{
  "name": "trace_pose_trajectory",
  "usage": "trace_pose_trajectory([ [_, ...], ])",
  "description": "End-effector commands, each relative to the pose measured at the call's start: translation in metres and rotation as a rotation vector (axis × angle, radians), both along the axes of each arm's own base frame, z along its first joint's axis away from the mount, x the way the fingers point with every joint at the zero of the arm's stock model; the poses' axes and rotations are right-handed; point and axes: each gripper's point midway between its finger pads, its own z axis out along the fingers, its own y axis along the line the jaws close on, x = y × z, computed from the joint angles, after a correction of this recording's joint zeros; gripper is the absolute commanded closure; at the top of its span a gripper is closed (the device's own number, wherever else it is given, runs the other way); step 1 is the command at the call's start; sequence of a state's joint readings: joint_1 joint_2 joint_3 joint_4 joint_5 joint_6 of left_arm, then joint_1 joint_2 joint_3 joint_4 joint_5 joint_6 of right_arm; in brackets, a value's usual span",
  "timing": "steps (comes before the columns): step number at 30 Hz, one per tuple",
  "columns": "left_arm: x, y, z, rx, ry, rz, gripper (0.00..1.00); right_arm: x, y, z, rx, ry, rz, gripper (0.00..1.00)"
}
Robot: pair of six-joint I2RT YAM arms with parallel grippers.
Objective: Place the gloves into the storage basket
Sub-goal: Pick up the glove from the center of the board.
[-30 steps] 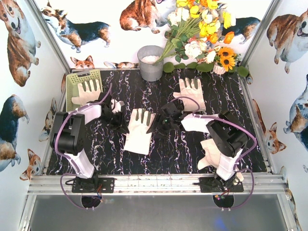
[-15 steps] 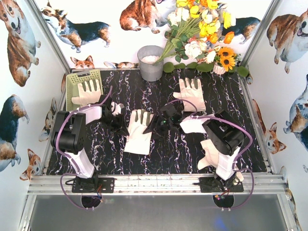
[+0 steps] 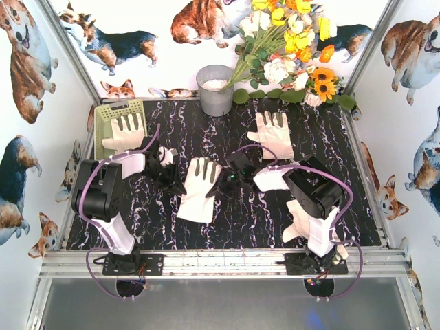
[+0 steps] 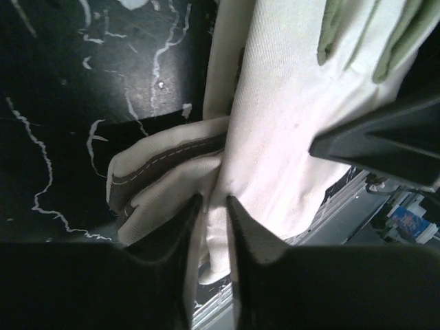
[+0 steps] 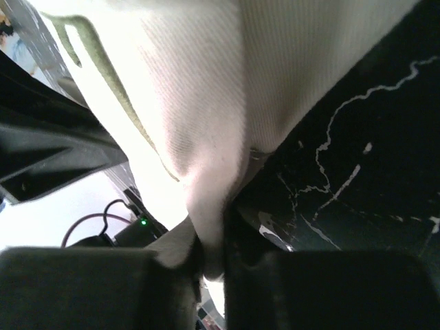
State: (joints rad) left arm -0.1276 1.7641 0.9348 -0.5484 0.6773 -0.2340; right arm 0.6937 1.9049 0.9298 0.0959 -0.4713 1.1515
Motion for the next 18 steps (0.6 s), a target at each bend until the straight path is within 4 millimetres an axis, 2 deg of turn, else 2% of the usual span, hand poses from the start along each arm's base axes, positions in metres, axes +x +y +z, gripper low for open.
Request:
trace_pose_trajectory([
  [1,0.002,0.001,0.005,0.013,-0.056,-0.015,0.7,0.009,0.002,0.003,-0.024,-0.024,0.003,1.0],
  [8,0.022,0.017,0.026,0.063,-0.129,0.093,0.49,0.008,-0.022,-0.003,-0.125,0.004,-0.024,1.0],
  [11,0.031,0.032,0.03,0.092,-0.163,0.155,0.46,0.007,-0.027,-0.002,-0.134,0.002,-0.022,1.0],
  [14,0.032,0.036,0.027,0.094,-0.16,0.17,0.45,0.008,-0.028,0.0,-0.137,-0.001,-0.016,1.0],
  [18,0.036,0.025,0.024,0.02,-0.151,0.164,0.45,0.009,-0.028,0.001,-0.139,-0.006,-0.002,1.0],
])
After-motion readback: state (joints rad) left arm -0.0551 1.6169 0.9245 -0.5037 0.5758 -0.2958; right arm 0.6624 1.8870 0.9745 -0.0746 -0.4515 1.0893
